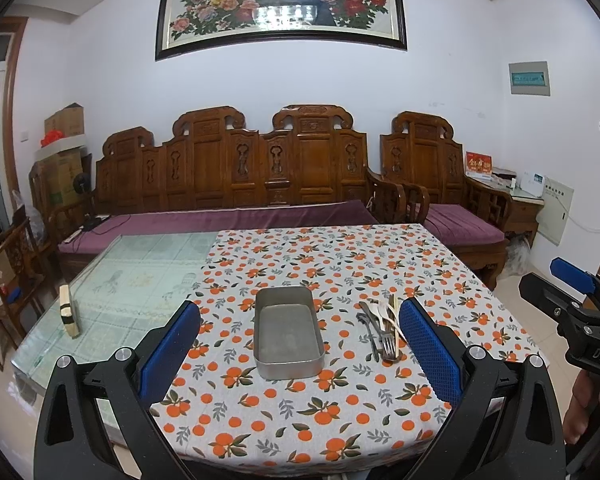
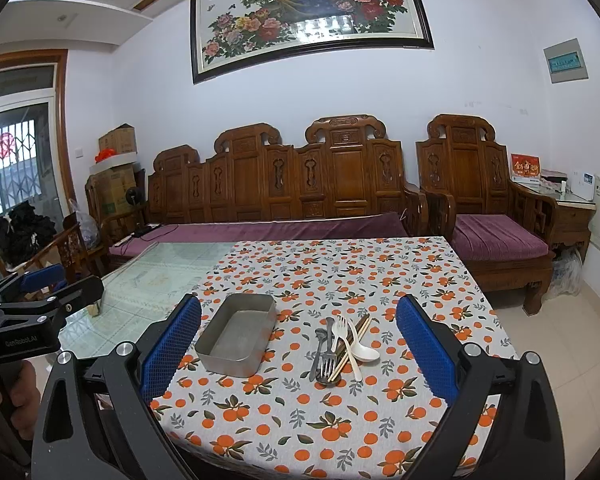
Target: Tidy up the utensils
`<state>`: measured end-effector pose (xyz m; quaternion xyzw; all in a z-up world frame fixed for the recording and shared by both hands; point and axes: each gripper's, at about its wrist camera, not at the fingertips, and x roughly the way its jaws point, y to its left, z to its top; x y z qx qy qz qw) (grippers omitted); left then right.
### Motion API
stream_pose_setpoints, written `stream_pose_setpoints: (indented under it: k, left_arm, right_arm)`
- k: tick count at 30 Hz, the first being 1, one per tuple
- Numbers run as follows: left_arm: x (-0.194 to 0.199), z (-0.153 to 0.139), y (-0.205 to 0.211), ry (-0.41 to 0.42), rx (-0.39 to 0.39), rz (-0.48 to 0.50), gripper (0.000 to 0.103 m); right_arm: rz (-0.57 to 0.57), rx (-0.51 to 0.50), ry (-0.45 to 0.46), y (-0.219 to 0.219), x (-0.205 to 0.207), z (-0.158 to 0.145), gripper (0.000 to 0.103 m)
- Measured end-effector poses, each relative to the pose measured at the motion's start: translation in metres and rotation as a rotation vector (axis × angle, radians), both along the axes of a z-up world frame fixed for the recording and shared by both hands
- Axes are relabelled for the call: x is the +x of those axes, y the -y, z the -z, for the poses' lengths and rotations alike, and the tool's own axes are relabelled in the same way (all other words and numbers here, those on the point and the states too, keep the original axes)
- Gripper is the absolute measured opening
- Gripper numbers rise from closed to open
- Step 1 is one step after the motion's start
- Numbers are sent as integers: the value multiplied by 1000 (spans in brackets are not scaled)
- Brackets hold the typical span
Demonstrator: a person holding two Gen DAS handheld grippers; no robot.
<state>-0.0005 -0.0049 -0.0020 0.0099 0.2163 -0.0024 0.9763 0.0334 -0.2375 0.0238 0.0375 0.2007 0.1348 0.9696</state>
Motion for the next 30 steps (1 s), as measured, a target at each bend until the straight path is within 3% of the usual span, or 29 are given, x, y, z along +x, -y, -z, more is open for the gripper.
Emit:
stream_pose_setpoints:
  k: [30]
  left_arm:
    - [3, 2, 3, -17, -1, 9, 97]
  right_arm:
    - [2, -1, -6, -4, -5, 0, 99]
